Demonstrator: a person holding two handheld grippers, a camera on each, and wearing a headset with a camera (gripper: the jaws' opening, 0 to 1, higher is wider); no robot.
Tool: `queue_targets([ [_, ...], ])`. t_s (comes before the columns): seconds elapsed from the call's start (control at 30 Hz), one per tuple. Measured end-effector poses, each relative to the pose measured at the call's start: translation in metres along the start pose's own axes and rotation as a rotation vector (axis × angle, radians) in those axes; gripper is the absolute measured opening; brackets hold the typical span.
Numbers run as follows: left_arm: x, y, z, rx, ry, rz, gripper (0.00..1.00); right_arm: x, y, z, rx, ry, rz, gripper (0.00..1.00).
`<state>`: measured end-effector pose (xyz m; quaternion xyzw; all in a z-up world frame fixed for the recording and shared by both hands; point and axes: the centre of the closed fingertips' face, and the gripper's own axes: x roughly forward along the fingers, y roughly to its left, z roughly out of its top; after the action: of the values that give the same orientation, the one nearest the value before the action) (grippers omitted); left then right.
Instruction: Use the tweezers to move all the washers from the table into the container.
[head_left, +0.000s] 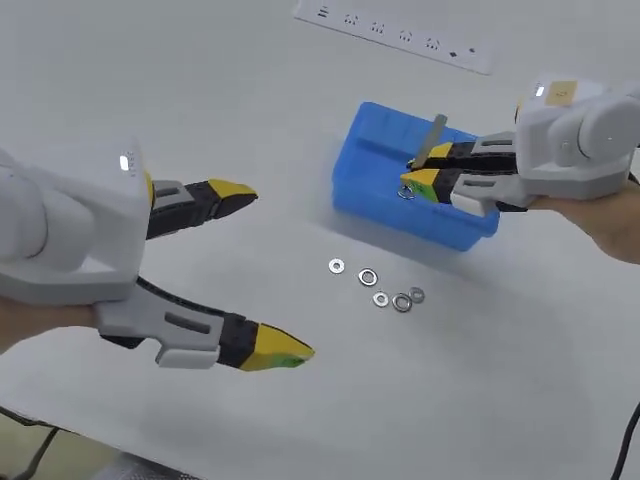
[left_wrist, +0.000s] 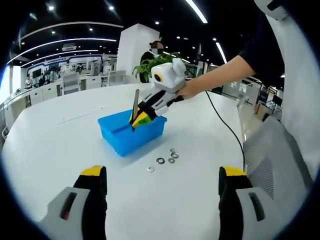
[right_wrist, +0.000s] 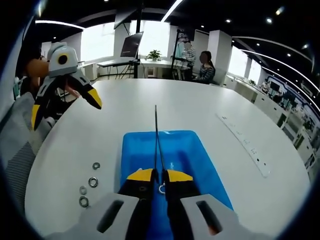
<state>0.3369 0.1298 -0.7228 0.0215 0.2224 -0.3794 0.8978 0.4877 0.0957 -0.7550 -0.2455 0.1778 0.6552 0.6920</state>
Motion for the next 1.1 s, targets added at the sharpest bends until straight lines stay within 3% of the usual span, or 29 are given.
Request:
queue_targets([
  [0.07,0.0,0.004,0.006,-0.002,-0.016,0.012,0.97,-0.001,0.0,0.003,-0.004,-0.004,-0.003,0.08],
  [0.17,0.004,0.014,0.023,-0.023,-0.076,0.034,0.96,-0.003,0.001,0.005,-0.03,0.005,-0.006,0.08],
  [0.27,0.011,0.023,0.035,-0.009,-0.091,0.039,0.9,-0.007,0.002,0.009,-0.037,-0.001,-0.006,0.08],
  [0.43,0.041,0.036,0.069,0.079,-0.115,-0.022,0.85,-0.011,0.006,0.014,-0.051,-0.002,-0.006,0.08],
  [0.53,0.062,0.043,0.094,0.095,-0.145,-0.048,0.8,-0.012,0.01,0.015,-0.08,0.005,0.004,0.08],
  [0.67,0.084,0.043,0.119,0.147,-0.174,-0.088,0.69,-0.013,0.01,0.016,-0.097,0.007,0.004,0.08],
  [0.73,0.091,0.038,0.124,0.173,-0.178,-0.128,0.66,-0.015,0.01,0.019,-0.088,-0.004,0.004,0.08],
  [0.77,0.095,0.032,0.127,0.16,-0.186,-0.176,0.66,-0.015,0.009,0.019,-0.086,-0.006,0.004,0.08],
  [0.8,0.097,0.031,0.128,0.163,-0.184,-0.191,0.64,-0.015,0.009,0.02,-0.086,-0.007,0.004,0.08],
  [0.87,0.102,0.034,0.128,0.189,-0.168,-0.192,0.55,-0.017,0.009,0.021,-0.084,-0.013,0.005,0.08],
  [0.97,0.105,0.031,0.126,0.203,-0.142,-0.238,0.36,-0.018,0.008,0.021,-0.08,-0.018,0.01,0.08],
  [1.1,0.104,0.031,0.123,0.234,-0.117,-0.255,0.31,-0.018,0.009,0.02,-0.068,-0.021,0.018,0.08],
])
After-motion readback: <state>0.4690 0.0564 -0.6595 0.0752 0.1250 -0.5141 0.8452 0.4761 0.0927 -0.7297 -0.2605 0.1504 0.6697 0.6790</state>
